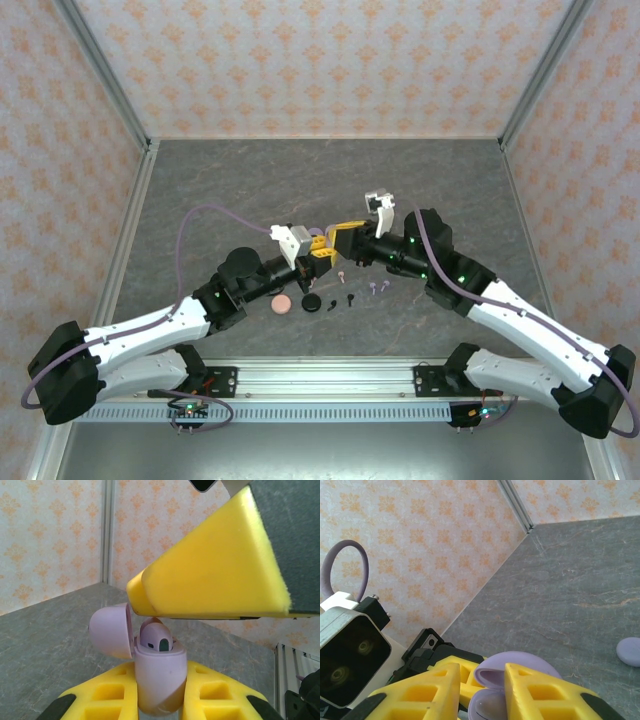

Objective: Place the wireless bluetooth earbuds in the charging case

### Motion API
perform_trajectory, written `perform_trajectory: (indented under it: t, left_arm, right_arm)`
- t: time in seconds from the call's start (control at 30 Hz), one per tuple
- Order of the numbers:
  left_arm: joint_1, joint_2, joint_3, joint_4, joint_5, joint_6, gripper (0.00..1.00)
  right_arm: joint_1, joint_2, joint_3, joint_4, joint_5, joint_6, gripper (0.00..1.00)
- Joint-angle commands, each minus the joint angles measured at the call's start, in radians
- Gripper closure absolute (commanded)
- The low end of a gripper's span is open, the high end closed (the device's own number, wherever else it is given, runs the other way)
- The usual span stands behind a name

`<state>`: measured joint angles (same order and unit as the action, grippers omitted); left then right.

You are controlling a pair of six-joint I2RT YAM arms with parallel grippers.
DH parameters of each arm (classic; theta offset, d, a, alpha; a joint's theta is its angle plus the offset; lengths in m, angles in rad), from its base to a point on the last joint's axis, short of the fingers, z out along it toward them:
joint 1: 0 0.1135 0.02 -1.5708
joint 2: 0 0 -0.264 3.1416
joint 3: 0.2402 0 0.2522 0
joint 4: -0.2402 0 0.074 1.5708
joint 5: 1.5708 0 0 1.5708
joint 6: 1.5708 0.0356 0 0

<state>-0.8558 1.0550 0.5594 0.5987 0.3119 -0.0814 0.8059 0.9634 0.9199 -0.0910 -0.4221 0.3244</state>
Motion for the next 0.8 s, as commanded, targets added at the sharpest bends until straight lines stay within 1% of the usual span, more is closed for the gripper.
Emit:
perform_trajectory:
  t: [0.0,0.07,0.17,0.27,0.33,0.4,0.5,0.57,0.67,0.77]
  left_arm:
    - [-0.008,-0.010,0.013,0.076,0.017,-0.002,1.00]
    - [-0.008,-0.013,0.013,0.076,0.019,-0.001,1.00]
    - [-0.008,-0.019,0.009,0.077,0.024,-0.003,1.00]
    - [-0.008,-0.022,0.008,0.082,0.042,-0.005,1.00]
    - [-0.008,-0.026,0.008,0.080,0.054,-0.005,1.00]
    - [-0.008,-0.029,0.008,0.081,0.067,-0.006,1.00]
    - [-0.008,-0.030,0.009,0.084,0.092,-0.006,1.00]
    - [-0.008,-0.029,0.013,0.084,0.103,-0.007,1.00]
    - [-0.008,-0.027,0.016,0.084,0.111,-0.009,1.00]
    - [-0.008,-0.024,0.016,0.084,0.109,-0.009,1.00]
  right_arm:
    - [0.006,-0.009,0.088,-0.079,0.027,-0.040,0.66]
    - [0.006,-0.024,0.134,-0.139,0.038,-0.077,0.61]
    - [-0.002,-0.051,0.171,-0.205,0.042,-0.127,0.50]
    - [-0.038,-0.056,0.172,-0.248,-0.022,-0.139,0.39]
    - [-0.068,-0.046,0.161,-0.265,-0.079,-0.124,0.33]
    - [-0.090,-0.029,0.146,-0.259,-0.145,-0.105,0.27]
    - [-0.096,0.001,0.136,-0.236,-0.225,-0.089,0.20]
    - [-0.096,0.023,0.143,-0.228,-0.272,-0.087,0.18]
    - [-0.096,0.042,0.152,-0.227,-0.314,-0.090,0.18]
    - [-0.096,0.045,0.155,-0.228,-0.342,-0.097,0.21]
